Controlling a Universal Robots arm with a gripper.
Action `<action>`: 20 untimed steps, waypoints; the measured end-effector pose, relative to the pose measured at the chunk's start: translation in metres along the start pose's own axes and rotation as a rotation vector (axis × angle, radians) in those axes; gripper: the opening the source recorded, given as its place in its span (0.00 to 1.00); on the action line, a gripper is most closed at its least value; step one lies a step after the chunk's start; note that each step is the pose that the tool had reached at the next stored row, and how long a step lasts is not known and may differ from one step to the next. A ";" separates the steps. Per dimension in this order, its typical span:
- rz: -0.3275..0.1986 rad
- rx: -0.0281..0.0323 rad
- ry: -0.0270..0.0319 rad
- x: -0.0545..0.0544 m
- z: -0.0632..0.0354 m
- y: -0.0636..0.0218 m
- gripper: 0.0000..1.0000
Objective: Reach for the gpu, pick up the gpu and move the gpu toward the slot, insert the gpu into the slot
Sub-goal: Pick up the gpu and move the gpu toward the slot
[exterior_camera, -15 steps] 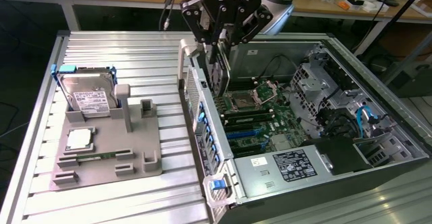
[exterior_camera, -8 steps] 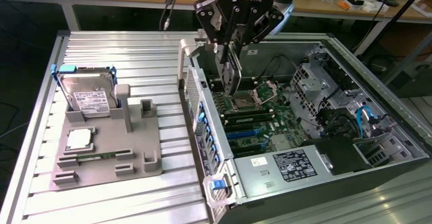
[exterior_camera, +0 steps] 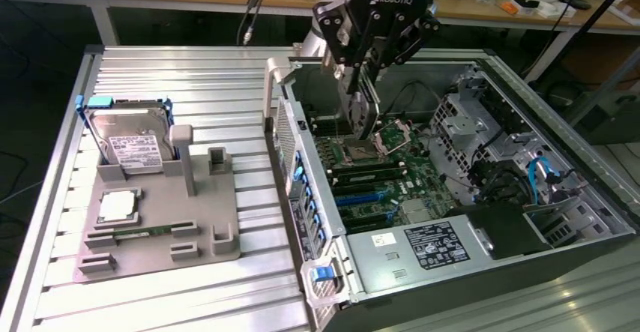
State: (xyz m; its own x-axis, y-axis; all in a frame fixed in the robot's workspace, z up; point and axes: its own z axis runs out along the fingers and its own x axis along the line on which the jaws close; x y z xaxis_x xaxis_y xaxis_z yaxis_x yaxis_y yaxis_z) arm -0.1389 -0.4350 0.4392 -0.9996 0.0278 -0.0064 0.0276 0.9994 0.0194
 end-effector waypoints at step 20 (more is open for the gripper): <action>0.000 -0.0001 0.0000 -0.068 0.0022 0.0018 0.27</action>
State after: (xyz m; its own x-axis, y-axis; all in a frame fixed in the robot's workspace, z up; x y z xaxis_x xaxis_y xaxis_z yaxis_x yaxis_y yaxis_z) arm -0.0711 -0.4350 0.4375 -0.9996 0.0277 -0.0064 0.0275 0.9994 0.0195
